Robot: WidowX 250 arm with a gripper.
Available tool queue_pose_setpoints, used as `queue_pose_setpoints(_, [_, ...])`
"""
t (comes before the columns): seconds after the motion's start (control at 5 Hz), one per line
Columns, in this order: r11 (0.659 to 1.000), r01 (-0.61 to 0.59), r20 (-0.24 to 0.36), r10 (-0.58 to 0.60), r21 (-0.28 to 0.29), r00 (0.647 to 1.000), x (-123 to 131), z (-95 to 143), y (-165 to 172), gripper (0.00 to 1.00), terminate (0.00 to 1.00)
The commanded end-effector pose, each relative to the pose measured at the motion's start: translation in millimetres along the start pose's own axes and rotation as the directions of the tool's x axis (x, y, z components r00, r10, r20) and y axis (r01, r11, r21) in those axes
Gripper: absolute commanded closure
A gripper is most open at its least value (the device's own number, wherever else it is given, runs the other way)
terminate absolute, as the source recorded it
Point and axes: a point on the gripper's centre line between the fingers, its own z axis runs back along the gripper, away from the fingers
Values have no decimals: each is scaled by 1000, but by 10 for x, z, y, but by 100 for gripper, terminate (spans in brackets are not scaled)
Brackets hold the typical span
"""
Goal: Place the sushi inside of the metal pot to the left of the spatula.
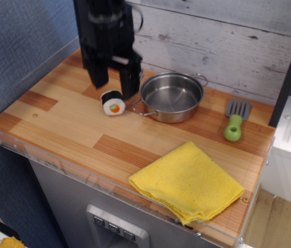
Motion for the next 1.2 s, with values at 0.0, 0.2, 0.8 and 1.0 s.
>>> queue_pose_setpoints(0.0, [998, 60, -24, -60, -16, 998, 37, -331, 36, 0, 0])
queue_pose_setpoints(0.2, [998, 54, -35, -55, -23, 998, 46, -397, 53, 0, 0])
queue_pose_setpoints(0.8, [999, 45, -53, -45, -10, 998, 90, -469, 47, 0, 0])
queue_pose_setpoints(1.0, [999, 38, -58, -38, -11, 998, 85, -495, 45, 0, 0])
